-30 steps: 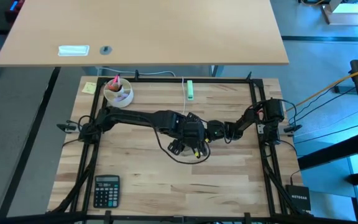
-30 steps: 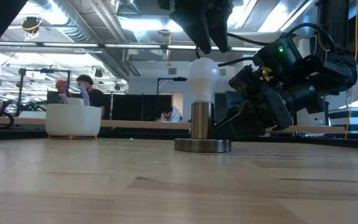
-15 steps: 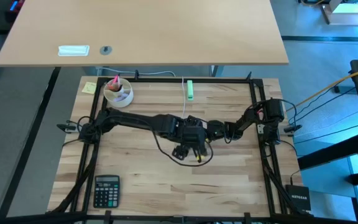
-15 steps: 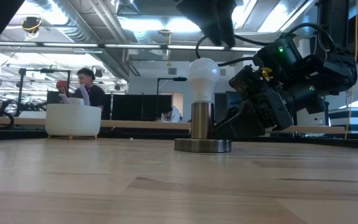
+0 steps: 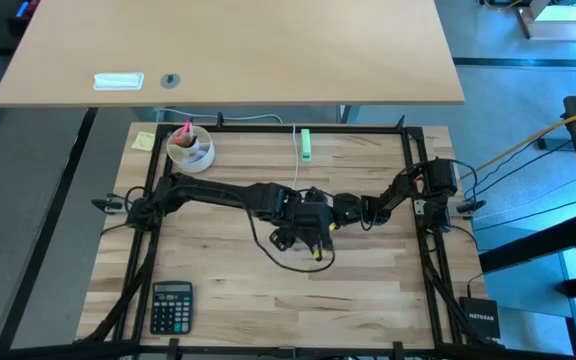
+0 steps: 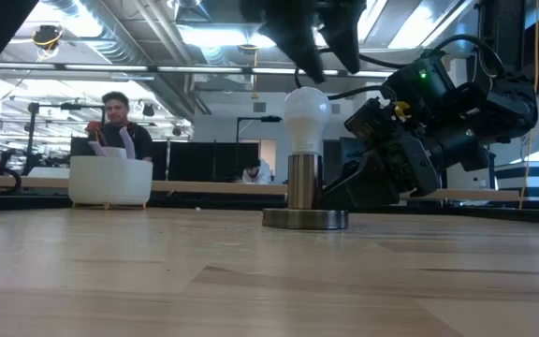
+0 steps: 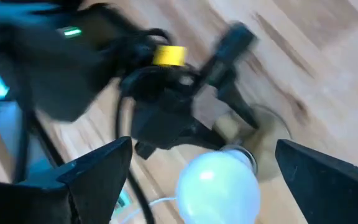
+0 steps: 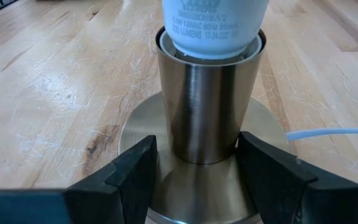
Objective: Screw lightbulb
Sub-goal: Remove the lightbulb from the lamp
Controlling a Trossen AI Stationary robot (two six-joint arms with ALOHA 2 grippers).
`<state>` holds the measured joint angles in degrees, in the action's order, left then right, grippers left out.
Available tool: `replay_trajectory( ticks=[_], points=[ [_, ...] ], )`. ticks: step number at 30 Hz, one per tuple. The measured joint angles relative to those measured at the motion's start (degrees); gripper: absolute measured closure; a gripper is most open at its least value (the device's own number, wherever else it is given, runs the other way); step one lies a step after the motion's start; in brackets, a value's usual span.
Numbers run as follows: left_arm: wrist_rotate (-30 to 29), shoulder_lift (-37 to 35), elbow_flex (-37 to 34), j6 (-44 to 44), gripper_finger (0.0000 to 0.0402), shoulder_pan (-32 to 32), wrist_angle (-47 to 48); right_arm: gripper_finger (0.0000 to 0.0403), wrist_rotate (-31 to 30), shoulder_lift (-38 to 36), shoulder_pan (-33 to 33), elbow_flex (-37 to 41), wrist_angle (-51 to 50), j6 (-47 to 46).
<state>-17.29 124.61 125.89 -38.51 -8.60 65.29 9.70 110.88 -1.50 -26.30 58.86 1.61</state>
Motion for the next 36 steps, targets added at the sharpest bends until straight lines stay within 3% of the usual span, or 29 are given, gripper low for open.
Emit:
replay_trajectory(
  ticks=[6, 11, 17, 36],
  points=[
    [0.6, 0.0, -0.9, -8.1, 0.0015, 0.6, 4.1, 0.0176, 0.0, 0.0, 0.0, 0.0, 0.0, -0.1],
    [1.1, 0.0, -0.8, -9.4, 0.0015, 2.7, 4.2, 0.0176, 0.0, 0.0, 0.0, 0.0, -0.1, -0.2],
    [9.1, 0.4, -0.8, -9.0, 0.0015, 4.6, 4.6, 0.0176, 0.0, 0.0, 0.0, 0.0, -0.1, -0.2],
    [8.7, 1.5, -2.8, -15.2, 0.0015, 2.8, 4.6, 0.0176, 0.0, 0.0, 0.0, 0.0, -0.4, -0.1]
  ],
)
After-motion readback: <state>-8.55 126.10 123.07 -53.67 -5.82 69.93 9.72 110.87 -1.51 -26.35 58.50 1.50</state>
